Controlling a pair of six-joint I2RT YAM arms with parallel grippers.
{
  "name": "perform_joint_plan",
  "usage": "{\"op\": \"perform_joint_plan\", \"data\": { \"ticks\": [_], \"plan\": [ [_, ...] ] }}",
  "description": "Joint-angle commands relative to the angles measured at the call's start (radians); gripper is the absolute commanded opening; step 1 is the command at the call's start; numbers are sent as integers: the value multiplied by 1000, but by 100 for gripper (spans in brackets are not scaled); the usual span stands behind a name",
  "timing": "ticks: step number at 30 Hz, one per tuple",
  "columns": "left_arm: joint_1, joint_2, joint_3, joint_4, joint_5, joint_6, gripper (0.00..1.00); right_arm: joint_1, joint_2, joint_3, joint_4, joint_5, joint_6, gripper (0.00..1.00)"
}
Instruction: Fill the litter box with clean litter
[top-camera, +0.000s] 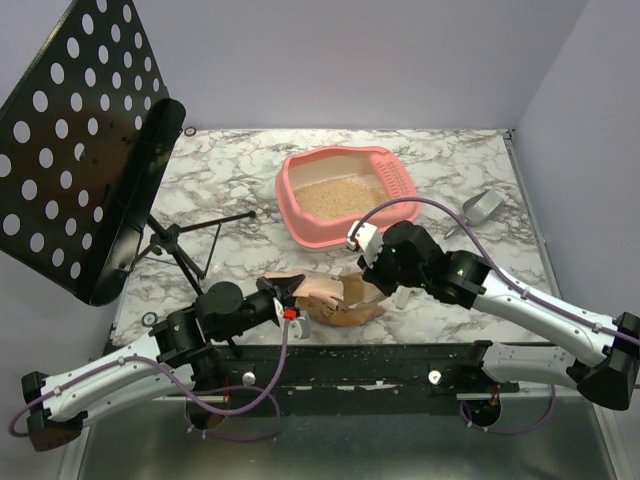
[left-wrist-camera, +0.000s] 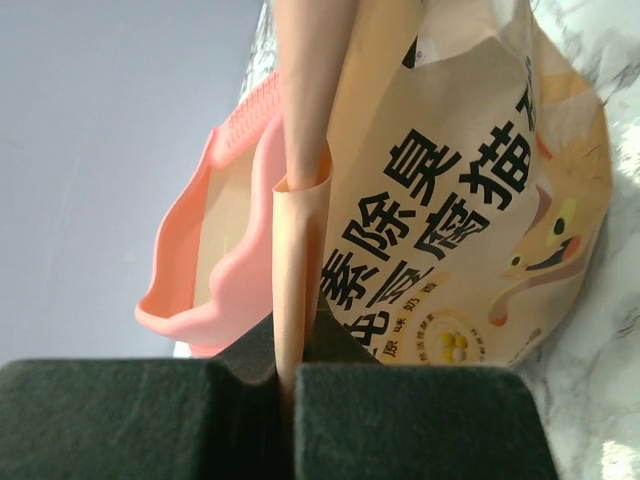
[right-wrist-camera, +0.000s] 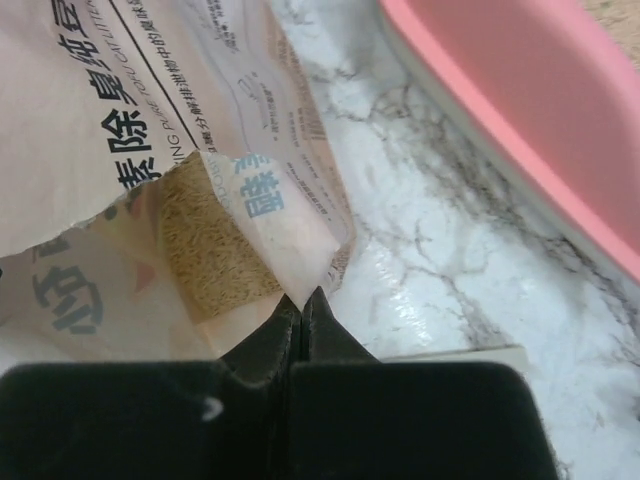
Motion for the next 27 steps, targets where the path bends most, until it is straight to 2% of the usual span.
{"op": "perform_joint_plan", "data": {
  "ticks": [1,6,9,12,18,27],
  "plan": [
    [-4,70,89,-6,-127,93,0,5,-60,-82,344,300,-24,1],
    [18,122,121,52,-219,260,0,6,-49,-208,661,536,42,1],
    [83,148,172,29,-155,279,0,6,-26,-267,865,637,53,1],
    [141,166,205,-38,-122,296,0,5,-3,-273,970,681,59,1],
    [150,140,190,-106,-99,204,0,5,49,-207,845,667,128,1],
    [150,139,91,-57,28,115,0,2,77,-156,720,642,119,1]
  ]
}}
